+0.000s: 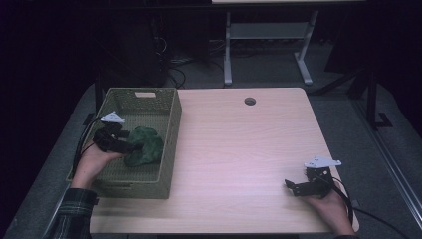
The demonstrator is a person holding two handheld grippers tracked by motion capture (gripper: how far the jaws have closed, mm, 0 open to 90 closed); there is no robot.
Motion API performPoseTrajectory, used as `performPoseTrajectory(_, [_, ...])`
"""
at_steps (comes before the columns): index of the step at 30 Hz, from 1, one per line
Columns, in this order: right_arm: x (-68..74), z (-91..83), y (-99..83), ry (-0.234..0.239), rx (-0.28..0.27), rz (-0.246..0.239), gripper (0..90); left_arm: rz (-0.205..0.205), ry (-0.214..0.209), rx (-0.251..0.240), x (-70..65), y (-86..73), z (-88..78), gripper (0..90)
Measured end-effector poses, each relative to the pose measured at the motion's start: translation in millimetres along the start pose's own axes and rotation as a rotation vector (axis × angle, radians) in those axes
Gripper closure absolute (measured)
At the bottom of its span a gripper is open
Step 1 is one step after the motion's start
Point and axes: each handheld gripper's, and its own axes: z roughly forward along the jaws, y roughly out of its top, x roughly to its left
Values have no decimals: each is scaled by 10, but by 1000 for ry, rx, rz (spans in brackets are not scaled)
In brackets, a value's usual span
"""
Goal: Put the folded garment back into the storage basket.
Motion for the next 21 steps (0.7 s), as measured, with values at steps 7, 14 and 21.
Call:
performPoseTrajectory(7, [0,0,0,0,0,0,0,19,-43,-53,-271,184,4,135])
performPoseTrajectory(14, [-1,0,0,0,0,-1,0,51,-82,-92,-598,383,49,130])
performPoseTrajectory(21, [-1,0,0,0,0,0,0,107,-125,-110,-992,574,183,129])
